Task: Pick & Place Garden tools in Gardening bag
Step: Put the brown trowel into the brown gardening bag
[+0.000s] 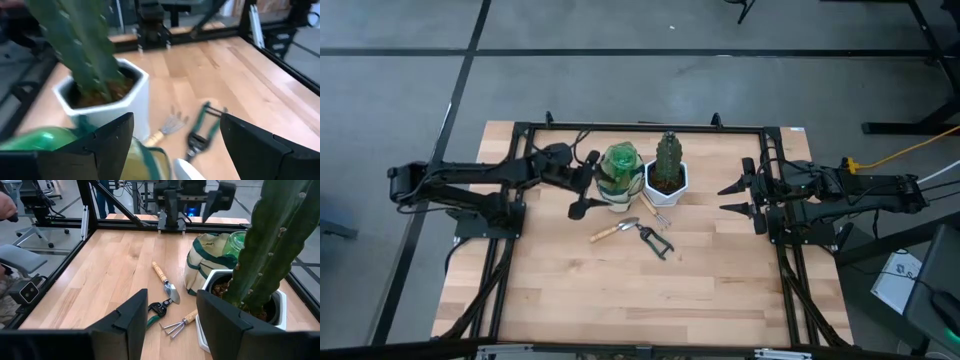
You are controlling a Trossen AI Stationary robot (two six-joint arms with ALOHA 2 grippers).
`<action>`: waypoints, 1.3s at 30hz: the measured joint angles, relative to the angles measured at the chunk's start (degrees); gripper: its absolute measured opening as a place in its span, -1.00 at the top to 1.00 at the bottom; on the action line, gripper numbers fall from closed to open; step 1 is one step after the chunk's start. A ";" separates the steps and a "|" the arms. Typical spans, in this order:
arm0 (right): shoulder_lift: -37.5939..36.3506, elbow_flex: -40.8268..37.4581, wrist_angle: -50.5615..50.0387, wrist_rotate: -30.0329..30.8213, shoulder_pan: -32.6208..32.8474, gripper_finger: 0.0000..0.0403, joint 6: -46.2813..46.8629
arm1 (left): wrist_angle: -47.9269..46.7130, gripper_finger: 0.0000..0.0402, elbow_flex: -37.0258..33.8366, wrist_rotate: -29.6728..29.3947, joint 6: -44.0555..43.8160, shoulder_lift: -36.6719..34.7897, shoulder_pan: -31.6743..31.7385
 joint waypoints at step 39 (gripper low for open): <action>0.01 0.01 0.00 0.01 0.00 0.15 0.00 | -15.97 -0.47 -0.26 -34.57 -34.57 14.68 -25.20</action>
